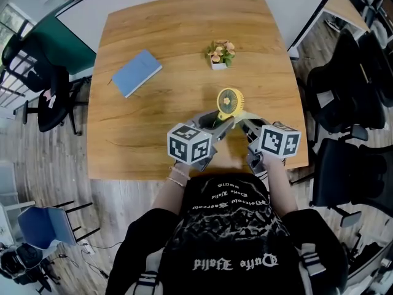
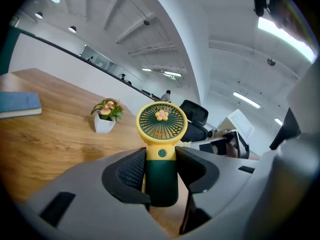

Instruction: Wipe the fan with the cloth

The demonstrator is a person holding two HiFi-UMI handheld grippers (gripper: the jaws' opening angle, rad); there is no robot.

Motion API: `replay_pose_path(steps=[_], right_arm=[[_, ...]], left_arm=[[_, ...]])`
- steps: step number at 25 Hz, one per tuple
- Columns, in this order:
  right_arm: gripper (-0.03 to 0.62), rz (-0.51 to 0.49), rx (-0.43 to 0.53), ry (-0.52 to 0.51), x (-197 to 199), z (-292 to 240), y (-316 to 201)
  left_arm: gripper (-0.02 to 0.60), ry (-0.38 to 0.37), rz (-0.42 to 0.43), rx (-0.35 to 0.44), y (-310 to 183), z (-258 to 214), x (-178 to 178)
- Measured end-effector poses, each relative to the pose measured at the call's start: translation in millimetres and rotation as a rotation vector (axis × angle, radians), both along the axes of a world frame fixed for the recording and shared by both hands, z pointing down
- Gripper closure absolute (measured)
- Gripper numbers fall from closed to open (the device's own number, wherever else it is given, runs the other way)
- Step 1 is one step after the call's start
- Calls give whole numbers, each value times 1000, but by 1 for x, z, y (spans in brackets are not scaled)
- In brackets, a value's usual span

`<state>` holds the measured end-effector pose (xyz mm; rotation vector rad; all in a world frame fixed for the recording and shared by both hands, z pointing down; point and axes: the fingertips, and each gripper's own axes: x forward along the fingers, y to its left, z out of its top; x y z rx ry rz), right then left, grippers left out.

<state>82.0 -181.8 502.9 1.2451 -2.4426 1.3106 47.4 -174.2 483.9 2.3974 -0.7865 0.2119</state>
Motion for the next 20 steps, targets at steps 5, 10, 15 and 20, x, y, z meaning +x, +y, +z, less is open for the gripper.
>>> replay_pose_path(steps=[5,10,15,20], right_arm=[[560,75,23,-68,6,-12,-5],[560,96,104,-38,16,-27,-8],[560,99,138,-18,24,-44,-13],[560,79,165,-57,28,-52,-17]], left_arm=[[383,84,-31,-26,-5,-9,2],[383,120,-24,-45,-2,-11,3],[383,51,17,-17,6,-7,4],[383,81,157,-29,25,-12,18]])
